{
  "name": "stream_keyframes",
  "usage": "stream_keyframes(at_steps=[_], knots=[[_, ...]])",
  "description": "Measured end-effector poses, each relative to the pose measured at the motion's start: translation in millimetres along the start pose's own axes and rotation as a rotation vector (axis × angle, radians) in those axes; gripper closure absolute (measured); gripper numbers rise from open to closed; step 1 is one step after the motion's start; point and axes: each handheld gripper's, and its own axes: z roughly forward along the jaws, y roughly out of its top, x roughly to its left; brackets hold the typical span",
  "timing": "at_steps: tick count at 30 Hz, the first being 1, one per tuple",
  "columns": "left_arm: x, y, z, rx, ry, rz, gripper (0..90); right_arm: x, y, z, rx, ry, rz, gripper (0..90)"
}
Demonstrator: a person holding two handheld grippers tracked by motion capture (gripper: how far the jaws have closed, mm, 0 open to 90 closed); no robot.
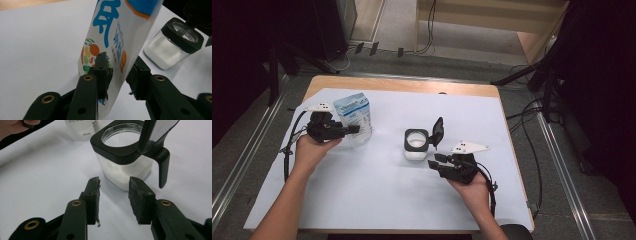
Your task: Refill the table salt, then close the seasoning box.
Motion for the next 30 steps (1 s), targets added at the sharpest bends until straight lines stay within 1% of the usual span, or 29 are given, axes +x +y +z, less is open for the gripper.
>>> stream_keyframes(at_steps=[2,4,6,7,8,9,10,12,13,14,16,18,20,21,22,23,24,26,27,28,30], knots=[[-0.9,0.3,-1.1,-0.007,-0.002,-0.009,67.1,-0.1,0.1,0.5,0.0,-0.001,-0.005,61.9],[-2.0,1.0,-2.8,-0.008,-0.002,0.002,63.9,-0.4,0.3,0.2,-0.001,0.001,-0.005,61.9],[-3.8,1.4,-3.5,-0.004,0.007,0.009,59.8,-1.2,0.4,-0.3,0.002,0.001,-0.001,61.9],[-4.6,1.6,-3.2,0.006,0.004,0.008,57.1,-1.4,0.4,-0.6,0.0,0.0,0.005,61.9],[-5.7,1.9,-2.9,0.019,0.01,0.009,54.3,-1.8,0.6,-1.1,-0.001,-0.001,0.007,62.0],[-7.4,1.8,-2.8,0.031,0.004,0.008,52.5,-2.7,0.8,-1.5,-0.005,0.0,0.002,62.0],[-8.8,2.1,-3.4,0.042,0.001,0.017,51.2,-3.2,1.1,-2.3,-0.007,-0.001,0.003,62.0],[-11.4,2.7,-4.5,0.041,-0.001,0.021,48.9,-4.5,1.1,-3.9,-0.01,-0.003,0.009,62.1],[-12.1,3.0,-4.8,0.035,-0.008,0.016,47.6,-5.2,1.1,-4.3,-0.01,-0.003,0.009,62.2],[-13.2,3.4,-6.0,0.032,-0.003,0.017,46.5,-6.0,1.1,-4.6,-0.012,-0.003,0.011,62.4],[-13.9,3.7,-7.7,0.035,-0.005,0.021,45.3,-7.8,1.3,-5.3,-0.011,-0.004,0.014,63.7],[-15.3,3.5,-10.2,0.036,0.002,0.021,44.1,-9.8,1.6,-6.3,-0.009,-0.003,0.018,66.1],[-15.7,2.8,-14.6,0.039,0.007,0.03,43.4,-11.9,1.7,-6.9,-0.014,-0.003,0.027,68.8],[-16.1,2.2,-15.8,0.034,0.006,0.024,43.1,-12.8,1.8,-7.6,-0.012,-0.006,0.038,70.2],[-16.1,1.4,-17.9,0.032,0.004,0.023,42.5,-14.1,1.9,-7.9,-0.011,-0.007,0.039,71.3],[-16.3,0.3,-20.0,0.033,-0.005,0.015,41.9,-15.0,2.1,-8.6,-0.011,-0.008,0.05,72.1],[-16.4,-1.1,-21.6,0.033,-0.002,0.015,41.4,-16.4,2.4,-8.8,-0.015,-0.008,0.053,73.0],[-17.1,-4.6,-24.7,0.037,0.004,0.016,40.5,-18.7,2.9,-10.1,-0.014,-0.024,0.051,74.8],[-17.4,-6.3,-26.3,0.041,0.011,0.014,40.3,-19.8,3.4,-10.8,-0.013,-0.02,0.059,75.9],[-17.1,-8.6,-28.1,0.041,0.004,0.008,40.0,-21.1,4.0,-11.6,-0.013,-0.022,0.061,76.7],[-16.5,-10.8,-31.3,0.046,0.012,0.01,39.6,-23.9,5.0,-12.0,-0.014,-0.031,0.062,78.5]])
